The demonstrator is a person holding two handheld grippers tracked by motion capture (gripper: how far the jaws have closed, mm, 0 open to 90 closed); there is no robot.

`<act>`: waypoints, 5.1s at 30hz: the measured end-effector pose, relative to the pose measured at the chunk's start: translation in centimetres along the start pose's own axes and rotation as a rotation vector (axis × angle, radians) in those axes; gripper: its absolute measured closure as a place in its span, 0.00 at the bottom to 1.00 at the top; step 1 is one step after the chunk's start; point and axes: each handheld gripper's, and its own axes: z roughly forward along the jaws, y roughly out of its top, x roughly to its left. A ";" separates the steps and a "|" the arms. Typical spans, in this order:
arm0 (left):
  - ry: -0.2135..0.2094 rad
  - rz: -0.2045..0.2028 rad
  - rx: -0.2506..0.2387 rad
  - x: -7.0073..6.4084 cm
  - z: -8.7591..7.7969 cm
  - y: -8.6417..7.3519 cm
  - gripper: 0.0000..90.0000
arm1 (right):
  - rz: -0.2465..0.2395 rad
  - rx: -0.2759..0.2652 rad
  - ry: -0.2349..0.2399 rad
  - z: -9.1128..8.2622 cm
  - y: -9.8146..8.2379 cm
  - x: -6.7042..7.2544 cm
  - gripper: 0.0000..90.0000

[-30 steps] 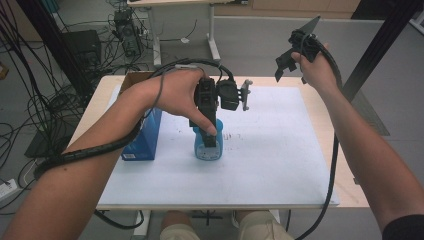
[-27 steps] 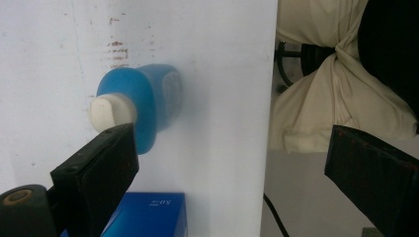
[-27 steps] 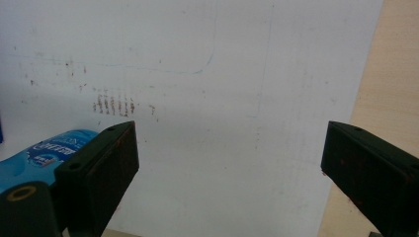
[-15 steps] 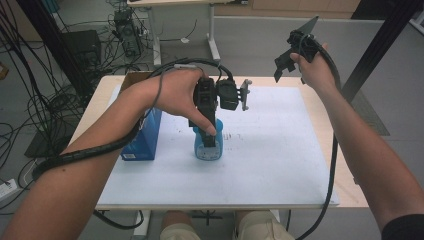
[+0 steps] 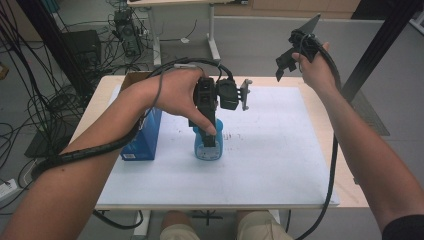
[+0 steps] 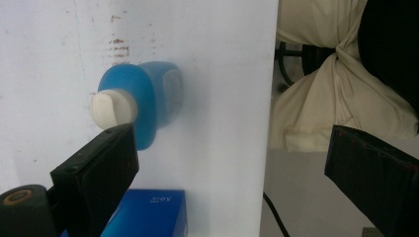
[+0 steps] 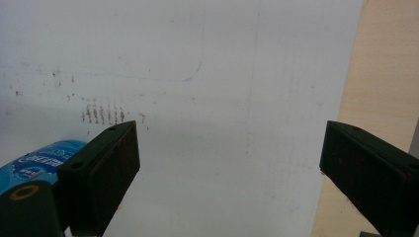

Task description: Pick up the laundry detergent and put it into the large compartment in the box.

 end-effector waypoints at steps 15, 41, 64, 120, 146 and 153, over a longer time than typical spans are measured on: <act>0.006 0.003 -0.009 0.4 -0.1 -0.3 0.07 | -0.004 0.012 -0.016 0.3 0.2 0.6 0.09; 0.034 -0.026 -0.014 3.4 -0.4 -0.2 0.07 | -0.010 0.012 -0.018 0.0 -0.1 0.5 0.09; 0.020 -0.064 0.002 7.8 1.8 0.7 0.07 | -0.001 0.016 -0.009 -0.1 -0.2 -0.3 0.09; -0.012 -0.077 0.054 8.3 12.3 1.0 0.07 | 0.000 0.038 0.004 1.2 0.2 -0.7 0.09; -0.001 -0.084 0.046 8.1 12.6 0.8 0.07 | 0.005 0.040 0.012 1.3 0.2 -1.0 0.09; -0.001 -0.082 0.045 8.1 12.5 0.7 0.07 | 0.006 0.040 0.013 1.3 0.2 -1.0 0.09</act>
